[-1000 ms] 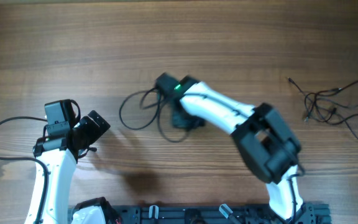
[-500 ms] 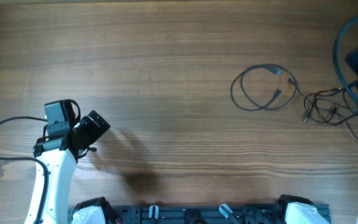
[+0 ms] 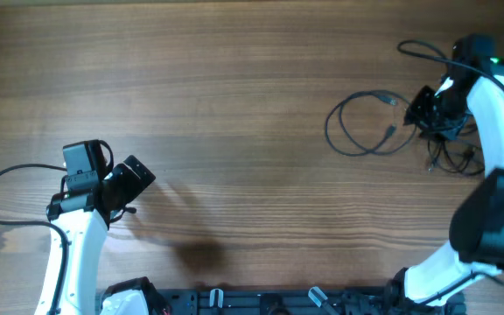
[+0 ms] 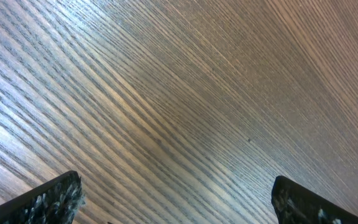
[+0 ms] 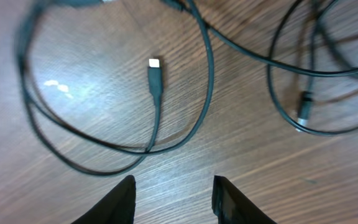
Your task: Untangle cables
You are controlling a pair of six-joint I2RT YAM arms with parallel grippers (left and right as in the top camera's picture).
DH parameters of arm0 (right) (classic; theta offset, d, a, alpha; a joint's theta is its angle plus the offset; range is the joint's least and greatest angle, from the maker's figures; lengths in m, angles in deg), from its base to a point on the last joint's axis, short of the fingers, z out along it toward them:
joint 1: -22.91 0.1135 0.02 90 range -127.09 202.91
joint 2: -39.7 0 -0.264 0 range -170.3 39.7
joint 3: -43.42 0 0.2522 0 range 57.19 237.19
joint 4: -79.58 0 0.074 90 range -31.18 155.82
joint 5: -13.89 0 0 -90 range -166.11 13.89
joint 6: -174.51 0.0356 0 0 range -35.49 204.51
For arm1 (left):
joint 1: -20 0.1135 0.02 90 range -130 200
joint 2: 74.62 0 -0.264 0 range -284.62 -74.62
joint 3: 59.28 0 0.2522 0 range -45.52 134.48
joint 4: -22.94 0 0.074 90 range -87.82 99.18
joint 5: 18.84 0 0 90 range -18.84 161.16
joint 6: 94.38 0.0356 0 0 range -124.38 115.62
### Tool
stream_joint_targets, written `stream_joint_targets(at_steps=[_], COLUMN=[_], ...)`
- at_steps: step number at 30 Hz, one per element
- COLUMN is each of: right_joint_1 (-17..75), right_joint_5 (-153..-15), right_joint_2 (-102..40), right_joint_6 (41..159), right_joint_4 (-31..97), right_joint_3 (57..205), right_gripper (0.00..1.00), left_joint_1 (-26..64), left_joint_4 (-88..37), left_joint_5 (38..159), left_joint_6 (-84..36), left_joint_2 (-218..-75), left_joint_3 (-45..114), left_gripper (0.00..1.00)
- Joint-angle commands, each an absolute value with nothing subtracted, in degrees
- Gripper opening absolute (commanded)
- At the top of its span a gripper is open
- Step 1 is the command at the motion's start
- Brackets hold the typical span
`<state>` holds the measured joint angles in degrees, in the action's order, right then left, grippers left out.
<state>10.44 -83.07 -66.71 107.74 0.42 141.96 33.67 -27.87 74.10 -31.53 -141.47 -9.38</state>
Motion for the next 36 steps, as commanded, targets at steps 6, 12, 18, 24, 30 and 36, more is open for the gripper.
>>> stream_joint_targets(at_steps=[6, 12, 18, 24, 30, 36], right_joint_1=[11.4, 11.5, 11.5, 12.3, 14.6, 15.0], right_joint_5=[-90.0, -87.9, -87.6, -87.6, -86.4, -84.7], right_joint_2=[-75.8, -76.2, -76.2, -76.2, -76.2, -76.2], right_joint_6=[104.9, 107.2, 107.3, 108.7, 111.6, 111.9], right_joint_4=[4.6, 5.7, 5.0, 13.1, 20.0, 18.8], right_joint_3=[141.8, 141.8, 141.5, 133.6, 128.5, 127.9], right_gripper=[0.40, 0.39, 0.39, 0.39, 0.39, 0.39], left_joint_1=[34.0, 34.0, 34.0, 34.0, 34.0, 34.0], left_joint_4=[-27.5, -27.5, -27.5, -27.5, -27.5, -27.3], left_joint_5=[74.5, 74.5, 74.5, 74.5, 74.5, 74.5], left_joint_6=[-31.9, -31.9, -31.9, -31.9, -31.9, -31.9], left_joint_2=[-141.5, -141.5, -141.5, -141.5, -141.5, -141.5], left_joint_3=[-9.9, -9.9, -9.9, -9.9, -9.9, -9.9], left_gripper=[1.00, 1.00, 1.00, 1.00, 1.00, 1.00])
